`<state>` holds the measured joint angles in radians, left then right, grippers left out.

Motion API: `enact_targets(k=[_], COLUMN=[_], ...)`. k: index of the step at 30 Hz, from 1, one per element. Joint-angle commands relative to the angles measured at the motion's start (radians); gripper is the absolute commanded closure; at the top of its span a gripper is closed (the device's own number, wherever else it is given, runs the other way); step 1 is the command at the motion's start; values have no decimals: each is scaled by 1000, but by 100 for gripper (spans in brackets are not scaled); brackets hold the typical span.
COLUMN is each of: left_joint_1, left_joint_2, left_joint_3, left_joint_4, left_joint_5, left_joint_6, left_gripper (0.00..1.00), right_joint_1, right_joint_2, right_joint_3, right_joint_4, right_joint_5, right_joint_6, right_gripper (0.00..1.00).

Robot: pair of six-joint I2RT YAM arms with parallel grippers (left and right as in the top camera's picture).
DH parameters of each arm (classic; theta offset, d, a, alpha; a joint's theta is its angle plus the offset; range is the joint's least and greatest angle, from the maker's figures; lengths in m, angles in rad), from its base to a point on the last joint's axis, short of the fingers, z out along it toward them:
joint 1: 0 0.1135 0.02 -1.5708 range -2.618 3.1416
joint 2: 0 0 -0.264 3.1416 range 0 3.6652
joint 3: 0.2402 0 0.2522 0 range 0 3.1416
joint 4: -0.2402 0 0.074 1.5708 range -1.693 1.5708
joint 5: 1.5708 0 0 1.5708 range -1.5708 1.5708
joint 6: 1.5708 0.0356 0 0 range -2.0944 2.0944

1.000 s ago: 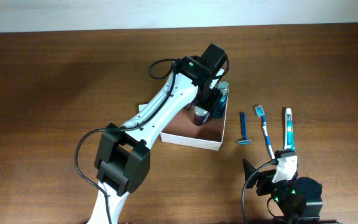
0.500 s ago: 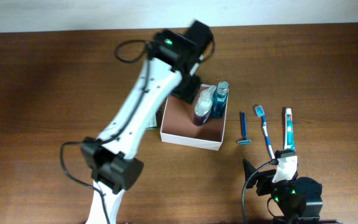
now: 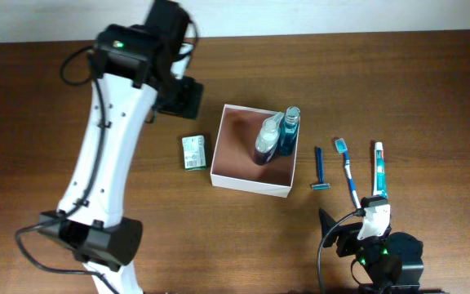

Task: Pack container
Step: 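Grasp the green-white soap bar with the left gripper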

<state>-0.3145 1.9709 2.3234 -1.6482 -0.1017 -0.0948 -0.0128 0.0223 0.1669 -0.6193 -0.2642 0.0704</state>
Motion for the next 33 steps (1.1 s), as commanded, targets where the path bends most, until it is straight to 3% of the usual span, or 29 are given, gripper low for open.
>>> enact_targets(k=[1,7,13,24,33], left_joint_1=[37,42,49,48,48], left_joint_2=[13,13,13,13,24], left_joint_3=[-169,-515,-735,-934,-990], left_joint_4=[76,378,591,788,895], left_joint_5=[75,259,250,172,173], left_joint_6=[-13,-43,-164,-204,-212], left_gripper=[14,14,15,21,25], right_joint_1=[-7,-7,-7,-7,-7], right_joint_2=[-8,-8,-8,-8,-8], right_joint_3=[-5,-5,-5,-5,-5], right_joint_4=[-2,-2,-1,-2,-2], right_joint_5=[-10,-10,-10,-10,-10], right_joint_6=[-2,-2,-2,-2,-2], right_gripper=[1,1,1,1,1])
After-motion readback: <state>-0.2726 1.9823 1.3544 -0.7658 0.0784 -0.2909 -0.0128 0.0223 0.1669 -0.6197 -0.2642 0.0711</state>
